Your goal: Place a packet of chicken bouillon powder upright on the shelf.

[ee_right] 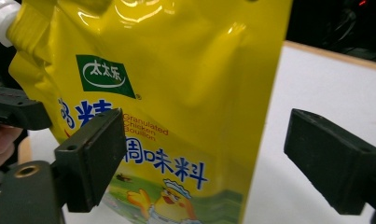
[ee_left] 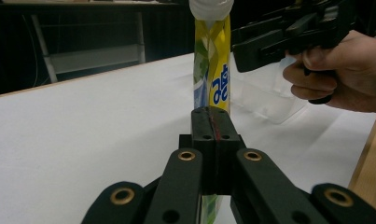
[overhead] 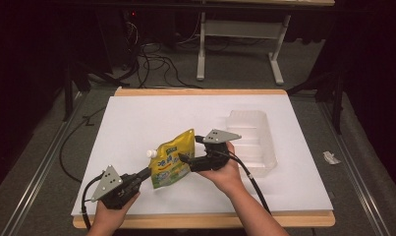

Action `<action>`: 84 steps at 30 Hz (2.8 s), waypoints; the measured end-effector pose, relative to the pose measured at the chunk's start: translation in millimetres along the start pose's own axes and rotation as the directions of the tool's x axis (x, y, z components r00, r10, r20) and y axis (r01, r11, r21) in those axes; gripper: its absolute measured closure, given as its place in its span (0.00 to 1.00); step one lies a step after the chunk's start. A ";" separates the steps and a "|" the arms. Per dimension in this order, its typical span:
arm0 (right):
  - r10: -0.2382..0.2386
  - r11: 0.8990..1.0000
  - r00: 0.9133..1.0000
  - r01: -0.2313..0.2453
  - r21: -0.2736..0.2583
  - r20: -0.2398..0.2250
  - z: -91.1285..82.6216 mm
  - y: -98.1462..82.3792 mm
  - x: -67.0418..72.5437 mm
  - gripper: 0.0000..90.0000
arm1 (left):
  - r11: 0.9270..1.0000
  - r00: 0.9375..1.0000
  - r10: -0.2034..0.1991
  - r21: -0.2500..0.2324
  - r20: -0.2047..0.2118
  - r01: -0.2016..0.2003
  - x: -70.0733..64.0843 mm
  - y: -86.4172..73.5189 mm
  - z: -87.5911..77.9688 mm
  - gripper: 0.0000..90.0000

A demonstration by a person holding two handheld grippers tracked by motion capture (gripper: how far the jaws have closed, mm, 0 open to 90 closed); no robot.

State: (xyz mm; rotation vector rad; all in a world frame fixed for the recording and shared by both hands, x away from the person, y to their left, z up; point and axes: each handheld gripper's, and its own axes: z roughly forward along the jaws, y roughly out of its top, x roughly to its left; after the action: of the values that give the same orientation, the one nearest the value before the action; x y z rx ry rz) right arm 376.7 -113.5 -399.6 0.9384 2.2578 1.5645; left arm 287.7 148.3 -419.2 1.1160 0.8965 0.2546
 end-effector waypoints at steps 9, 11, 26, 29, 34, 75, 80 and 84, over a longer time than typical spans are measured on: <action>-0.041 0.999 0.999 0.041 -0.001 -0.015 1.5 -2.5 4.4 0.53 | 1.000 1.000 -0.018 -0.008 -0.020 0.017 1.0 0.4 1.1 1.00; -0.046 0.999 0.999 0.046 -0.010 -0.015 -0.6 -2.6 3.6 0.57 | 1.000 0.999 -0.028 -0.011 -0.027 0.028 2.9 0.8 2.2 1.00; -0.073 0.992 0.997 0.075 -0.098 0.020 -65.8 -13.1 16.6 0.75 | 0.997 0.997 -0.072 0.010 0.002 0.072 -13.6 -10.6 24.5 1.00; -0.063 0.994 0.998 0.064 -0.085 0.021 -77.3 -27.6 19.5 0.75 | 0.997 0.998 -0.066 0.036 0.004 0.066 -16.0 -16.4 27.5 1.00; -0.053 0.995 0.999 0.053 -0.088 -0.001 -77.7 -39.9 19.8 0.76 | 0.997 0.998 -0.065 0.039 0.004 0.065 -16.2 -17.9 29.6 1.00; -0.074 0.996 0.981 0.080 0.028 -0.178 -59.6 -50.7 17.1 0.96 | 0.998 0.998 -0.057 0.033 -0.032 0.058 -6.3 -18.2 23.3 0.60; -0.082 0.996 0.982 0.085 0.010 -0.170 -63.1 -46.9 19.3 0.97 | 0.997 0.997 -0.055 0.045 -0.060 0.058 0.8 -18.2 22.1 0.52; -0.084 0.996 0.983 0.083 -0.014 -0.166 -67.9 -43.7 18.2 0.97 | 0.998 0.996 -0.052 0.041 -0.074 0.055 3.1 -18.1 21.7 0.50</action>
State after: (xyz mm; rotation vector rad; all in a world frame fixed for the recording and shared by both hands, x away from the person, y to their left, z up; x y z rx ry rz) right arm 310.9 -162.8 -409.1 0.7256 2.3672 1.6688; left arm 301.2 127.5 -433.1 1.1264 0.9992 0.2344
